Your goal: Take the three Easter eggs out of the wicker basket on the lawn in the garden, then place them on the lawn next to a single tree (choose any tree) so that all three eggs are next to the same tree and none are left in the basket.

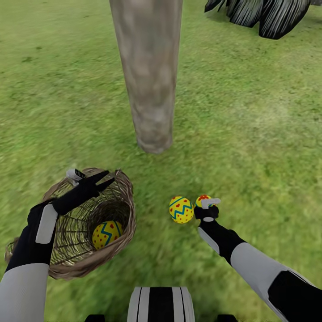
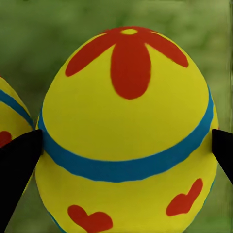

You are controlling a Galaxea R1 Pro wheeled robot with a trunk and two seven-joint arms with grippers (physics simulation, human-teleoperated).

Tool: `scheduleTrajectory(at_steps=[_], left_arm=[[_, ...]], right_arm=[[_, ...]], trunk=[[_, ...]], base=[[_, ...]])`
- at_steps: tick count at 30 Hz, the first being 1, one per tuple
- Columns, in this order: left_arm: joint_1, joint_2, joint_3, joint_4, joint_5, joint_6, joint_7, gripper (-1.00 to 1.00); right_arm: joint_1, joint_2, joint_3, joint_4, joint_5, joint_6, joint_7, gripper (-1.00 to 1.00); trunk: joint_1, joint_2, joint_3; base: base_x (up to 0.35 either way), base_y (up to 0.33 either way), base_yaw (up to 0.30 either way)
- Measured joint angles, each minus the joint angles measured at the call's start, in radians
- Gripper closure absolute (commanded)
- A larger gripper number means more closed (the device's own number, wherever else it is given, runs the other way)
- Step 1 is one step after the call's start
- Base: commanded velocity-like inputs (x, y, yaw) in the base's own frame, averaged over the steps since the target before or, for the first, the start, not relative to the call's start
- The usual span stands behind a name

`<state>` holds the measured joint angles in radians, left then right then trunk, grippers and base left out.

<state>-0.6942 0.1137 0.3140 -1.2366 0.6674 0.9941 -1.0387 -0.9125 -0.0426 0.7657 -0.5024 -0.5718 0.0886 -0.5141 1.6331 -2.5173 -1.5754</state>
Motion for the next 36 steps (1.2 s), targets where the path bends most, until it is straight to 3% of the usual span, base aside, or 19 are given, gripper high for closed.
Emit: scheduleTrajectory(at_steps=[4, 5, 7, 21, 24, 36], left_arm=[[0.0, 0.0, 0.0, 0.0, 0.001, 0.0, 0.0, -1.0], [0.0, 0.0, 0.0, 0.0, 0.001, 0.0, 0.0, -1.0], [0.0, 0.0, 0.0, 0.0, 0.0, 0.0, 0.0, -1.0], [0.001, -0.006, 0.0, 0.009, 0.0, -0.001, 0.0, -1.0], [0.001, -0.024, 0.0, 0.004, 0.001, -0.002, 0.0, -1.0], [0.001, -0.026, 0.0, 0.001, 0.001, -0.002, 0.0, -1.0]], right_arm=[[0.0, 0.0, 0.0, -0.009, -0.002, 0.002, -0.015, 1.0], [0.0, 0.001, 0.0, -0.009, -0.002, 0.003, -0.017, -1.0], [0.0, 0.0, -0.002, 0.045, -0.003, 0.001, -0.019, -1.0], [0.0, -0.001, -0.001, 0.045, 0.002, 0.002, -0.012, -1.0], [0.001, -0.002, -0.001, 0.044, -0.019, 0.0, 0.02, -1.0], [0.001, -0.003, -0.001, 0.039, -0.021, -0.006, 0.019, -1.0]], trunk=[[0.0, 0.0, -0.004], [0.0, 0.0, -0.004], [0.001, 0.0, -0.004], [0.001, 0.0, -0.004], [0.0, 0.001, 0.007], [-0.006, 0.003, 0.054]], base=[[0.0, 0.0, 0.0], [0.0, 0.0, 0.0], [0.0, 0.0, 0.0], [-0.018, 0.0, 0.0], [-0.004, 0.0, 0.0], [0.0, 0.0, 0.0]])
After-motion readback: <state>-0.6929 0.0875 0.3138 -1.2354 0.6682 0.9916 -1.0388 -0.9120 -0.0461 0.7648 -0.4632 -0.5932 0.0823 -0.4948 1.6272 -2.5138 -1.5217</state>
